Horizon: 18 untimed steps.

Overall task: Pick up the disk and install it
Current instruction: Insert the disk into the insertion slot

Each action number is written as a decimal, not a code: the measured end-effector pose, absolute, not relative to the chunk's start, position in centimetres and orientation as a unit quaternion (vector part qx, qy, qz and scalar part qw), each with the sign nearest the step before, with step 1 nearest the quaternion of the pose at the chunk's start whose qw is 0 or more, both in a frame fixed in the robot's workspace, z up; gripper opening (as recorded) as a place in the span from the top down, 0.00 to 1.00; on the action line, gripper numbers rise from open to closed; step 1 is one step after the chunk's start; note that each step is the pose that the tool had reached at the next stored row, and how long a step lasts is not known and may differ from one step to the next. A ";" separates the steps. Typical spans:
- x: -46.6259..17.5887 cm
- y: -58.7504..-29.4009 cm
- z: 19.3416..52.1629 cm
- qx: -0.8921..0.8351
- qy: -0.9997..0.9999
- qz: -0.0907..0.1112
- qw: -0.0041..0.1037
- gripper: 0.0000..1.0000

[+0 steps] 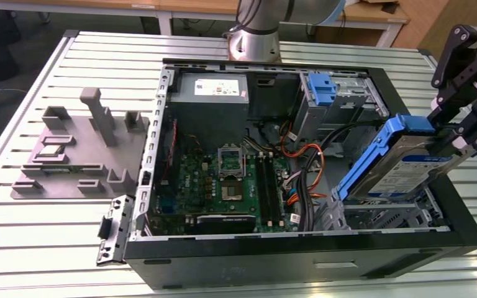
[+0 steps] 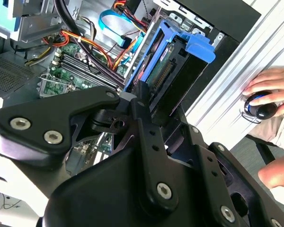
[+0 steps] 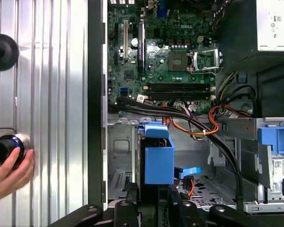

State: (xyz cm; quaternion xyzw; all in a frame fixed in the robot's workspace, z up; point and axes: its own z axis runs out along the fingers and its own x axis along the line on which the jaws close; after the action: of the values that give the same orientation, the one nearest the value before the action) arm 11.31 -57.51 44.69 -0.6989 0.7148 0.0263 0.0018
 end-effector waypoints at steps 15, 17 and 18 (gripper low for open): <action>11.4 -57.5 43.9 -0.699 0.715 0.026 0.002 0.65; 11.4 -57.5 43.7 -0.699 0.715 0.026 0.002 0.65; 11.4 -57.5 43.5 -0.699 0.715 0.026 0.002 0.65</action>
State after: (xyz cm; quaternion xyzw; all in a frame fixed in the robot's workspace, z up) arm 11.37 -57.52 43.50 -0.6989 0.7147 0.0264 0.0019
